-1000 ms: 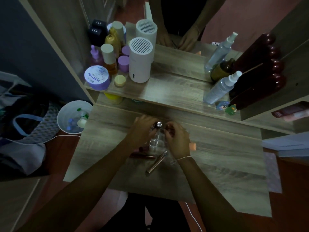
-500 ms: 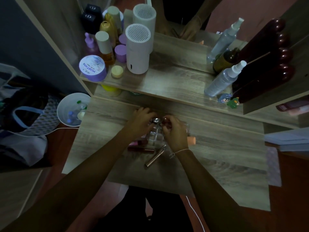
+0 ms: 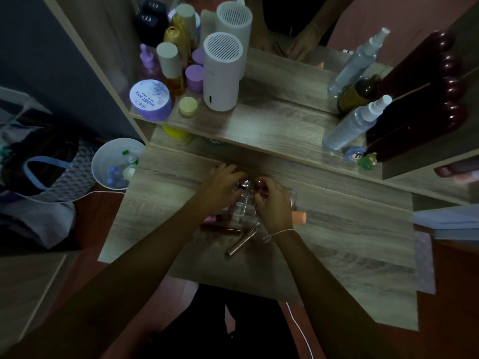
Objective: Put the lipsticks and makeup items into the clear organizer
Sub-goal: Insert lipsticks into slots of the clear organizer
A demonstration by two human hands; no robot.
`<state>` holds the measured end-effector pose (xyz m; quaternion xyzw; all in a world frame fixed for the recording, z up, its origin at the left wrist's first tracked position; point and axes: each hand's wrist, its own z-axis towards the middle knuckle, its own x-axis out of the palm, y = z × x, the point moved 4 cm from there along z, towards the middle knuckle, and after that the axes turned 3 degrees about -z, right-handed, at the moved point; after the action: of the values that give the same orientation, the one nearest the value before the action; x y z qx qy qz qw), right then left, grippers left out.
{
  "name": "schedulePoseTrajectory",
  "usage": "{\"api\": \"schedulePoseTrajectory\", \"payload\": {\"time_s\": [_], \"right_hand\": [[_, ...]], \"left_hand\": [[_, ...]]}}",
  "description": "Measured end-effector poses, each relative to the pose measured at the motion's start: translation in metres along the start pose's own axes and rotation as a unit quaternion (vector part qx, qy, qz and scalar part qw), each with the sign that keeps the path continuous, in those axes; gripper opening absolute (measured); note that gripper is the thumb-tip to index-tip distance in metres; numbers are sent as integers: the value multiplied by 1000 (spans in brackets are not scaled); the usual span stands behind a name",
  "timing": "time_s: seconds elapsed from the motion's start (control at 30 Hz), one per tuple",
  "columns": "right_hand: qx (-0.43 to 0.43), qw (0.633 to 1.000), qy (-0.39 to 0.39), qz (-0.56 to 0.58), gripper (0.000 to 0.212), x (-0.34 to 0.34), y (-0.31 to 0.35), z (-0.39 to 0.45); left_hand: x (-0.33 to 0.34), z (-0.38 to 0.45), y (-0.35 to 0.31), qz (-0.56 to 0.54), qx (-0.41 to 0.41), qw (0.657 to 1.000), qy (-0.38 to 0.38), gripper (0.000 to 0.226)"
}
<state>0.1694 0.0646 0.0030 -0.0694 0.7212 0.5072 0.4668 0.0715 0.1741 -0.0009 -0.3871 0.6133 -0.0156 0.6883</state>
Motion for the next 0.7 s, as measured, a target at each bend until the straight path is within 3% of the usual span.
{"api": "schedulePoseTrajectory", "payload": {"time_s": [0.7], "right_hand": [[26, 999, -20, 9, 31, -6, 2, -11]], "left_hand": [[-9, -32, 10, -52, -23, 997, -52, 42]]}}
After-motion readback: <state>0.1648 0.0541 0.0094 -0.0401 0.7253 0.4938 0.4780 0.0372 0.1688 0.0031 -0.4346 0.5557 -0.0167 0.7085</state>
